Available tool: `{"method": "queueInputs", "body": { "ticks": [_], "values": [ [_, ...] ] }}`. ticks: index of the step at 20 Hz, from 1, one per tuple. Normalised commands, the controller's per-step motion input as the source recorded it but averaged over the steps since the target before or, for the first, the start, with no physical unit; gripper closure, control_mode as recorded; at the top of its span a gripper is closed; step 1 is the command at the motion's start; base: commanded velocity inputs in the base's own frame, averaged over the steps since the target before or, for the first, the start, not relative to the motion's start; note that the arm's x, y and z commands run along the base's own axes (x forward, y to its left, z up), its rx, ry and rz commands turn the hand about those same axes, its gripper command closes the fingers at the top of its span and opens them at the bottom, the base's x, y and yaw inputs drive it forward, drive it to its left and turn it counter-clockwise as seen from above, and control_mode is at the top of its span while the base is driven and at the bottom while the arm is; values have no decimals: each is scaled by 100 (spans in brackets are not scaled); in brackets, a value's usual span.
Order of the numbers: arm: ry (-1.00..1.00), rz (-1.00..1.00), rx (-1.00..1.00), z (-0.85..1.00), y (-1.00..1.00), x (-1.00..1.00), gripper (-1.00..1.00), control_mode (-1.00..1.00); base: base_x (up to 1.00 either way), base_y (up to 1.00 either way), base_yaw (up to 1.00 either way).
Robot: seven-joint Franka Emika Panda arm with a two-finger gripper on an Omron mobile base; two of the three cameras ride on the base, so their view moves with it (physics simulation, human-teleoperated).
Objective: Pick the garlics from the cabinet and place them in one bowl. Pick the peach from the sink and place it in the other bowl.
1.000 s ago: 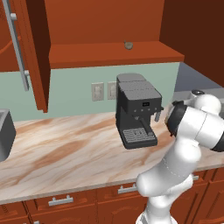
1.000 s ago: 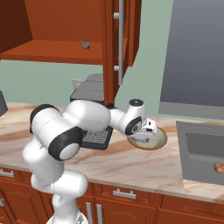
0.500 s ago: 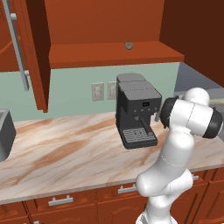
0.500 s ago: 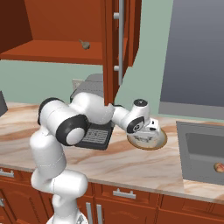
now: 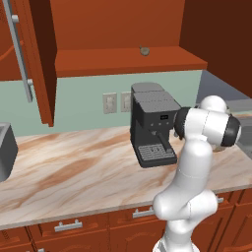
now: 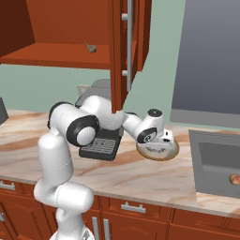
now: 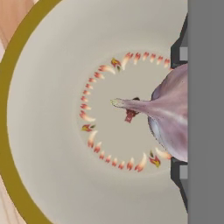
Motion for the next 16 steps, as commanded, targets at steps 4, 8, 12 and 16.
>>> {"method": "queueInputs", "body": {
  "ticks": [4, 8, 12, 16],
  "values": [
    [5, 0, 1, -15, 0, 1, 100, -100, 0, 0, 0],
    [1, 0, 0, -11, 0, 0, -100, -100, 0, 0, 0],
    [1, 0, 0, 0, 0, 0, -100, -100, 0, 0, 0],
    [0, 0, 0, 0, 0, 0, -100, -100, 0, 0, 0]
  ]
}}
